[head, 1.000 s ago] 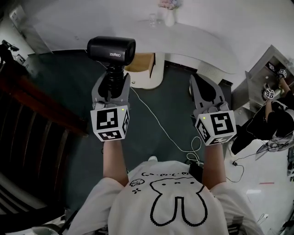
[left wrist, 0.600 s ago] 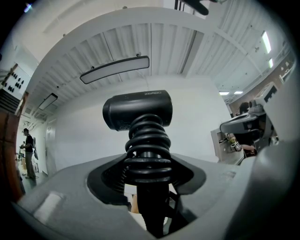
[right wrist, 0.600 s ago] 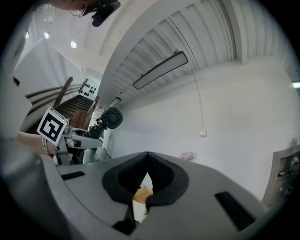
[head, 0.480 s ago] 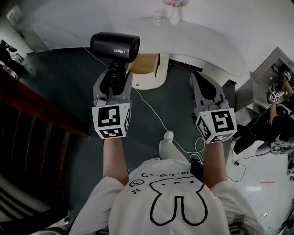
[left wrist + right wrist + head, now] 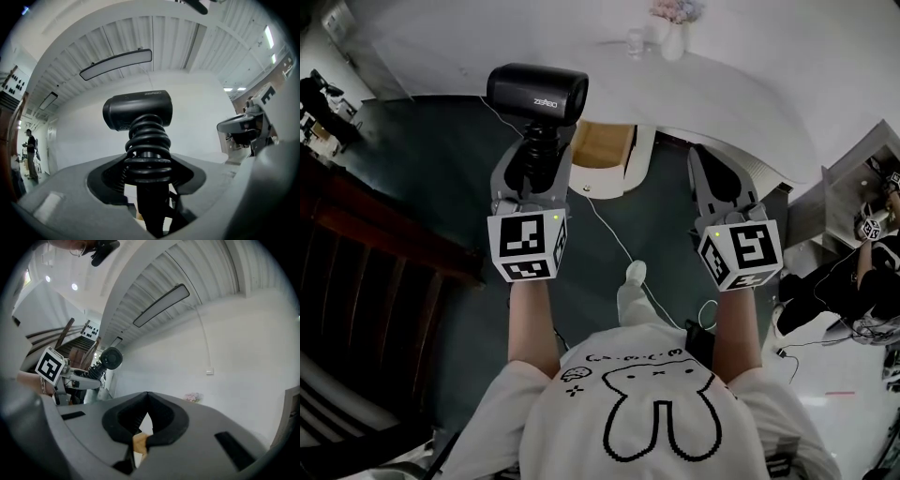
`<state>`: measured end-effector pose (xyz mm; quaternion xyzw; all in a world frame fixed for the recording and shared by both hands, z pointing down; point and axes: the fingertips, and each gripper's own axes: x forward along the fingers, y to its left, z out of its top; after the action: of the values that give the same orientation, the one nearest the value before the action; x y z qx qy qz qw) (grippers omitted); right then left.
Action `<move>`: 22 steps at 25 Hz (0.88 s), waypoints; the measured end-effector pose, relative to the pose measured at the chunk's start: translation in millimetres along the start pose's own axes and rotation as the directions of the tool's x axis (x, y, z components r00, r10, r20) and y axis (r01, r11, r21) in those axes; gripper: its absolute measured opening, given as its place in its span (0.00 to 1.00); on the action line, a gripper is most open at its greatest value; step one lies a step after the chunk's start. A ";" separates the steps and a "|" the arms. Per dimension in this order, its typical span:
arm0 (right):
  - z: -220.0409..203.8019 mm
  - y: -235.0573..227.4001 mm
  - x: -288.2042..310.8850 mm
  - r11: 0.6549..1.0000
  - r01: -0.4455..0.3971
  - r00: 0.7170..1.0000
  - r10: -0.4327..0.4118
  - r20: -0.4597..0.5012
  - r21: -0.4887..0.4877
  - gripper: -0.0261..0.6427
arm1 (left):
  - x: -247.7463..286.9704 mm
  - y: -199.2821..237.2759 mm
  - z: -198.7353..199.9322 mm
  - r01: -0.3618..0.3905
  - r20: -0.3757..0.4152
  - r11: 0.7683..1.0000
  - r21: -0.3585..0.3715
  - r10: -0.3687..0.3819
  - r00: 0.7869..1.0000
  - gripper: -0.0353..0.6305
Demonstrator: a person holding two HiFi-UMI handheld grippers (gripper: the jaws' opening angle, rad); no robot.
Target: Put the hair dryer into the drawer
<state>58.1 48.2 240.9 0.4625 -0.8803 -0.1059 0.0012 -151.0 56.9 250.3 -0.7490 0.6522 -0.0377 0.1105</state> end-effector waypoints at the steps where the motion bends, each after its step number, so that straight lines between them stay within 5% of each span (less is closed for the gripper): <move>1: -0.6 -6.7 10.5 1.000 -0.002 1.000 0.002 -0.002 0.005 0.04 | 11.5 2.3 1.2 -0.001 -0.003 1.000 -0.001 0.001 1.000 0.43; 22: -46.3 -150.5 218.2 0.997 -0.019 0.999 0.022 -0.043 0.069 0.04 | 253.5 42.1 -31.7 -0.017 -0.104 0.999 -0.052 0.012 0.994 0.43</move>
<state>60.3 -220.9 237.0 0.4552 -0.8879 -0.0657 0.0056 -161.0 -201.8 249.9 -0.7439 0.6633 -0.0587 0.0568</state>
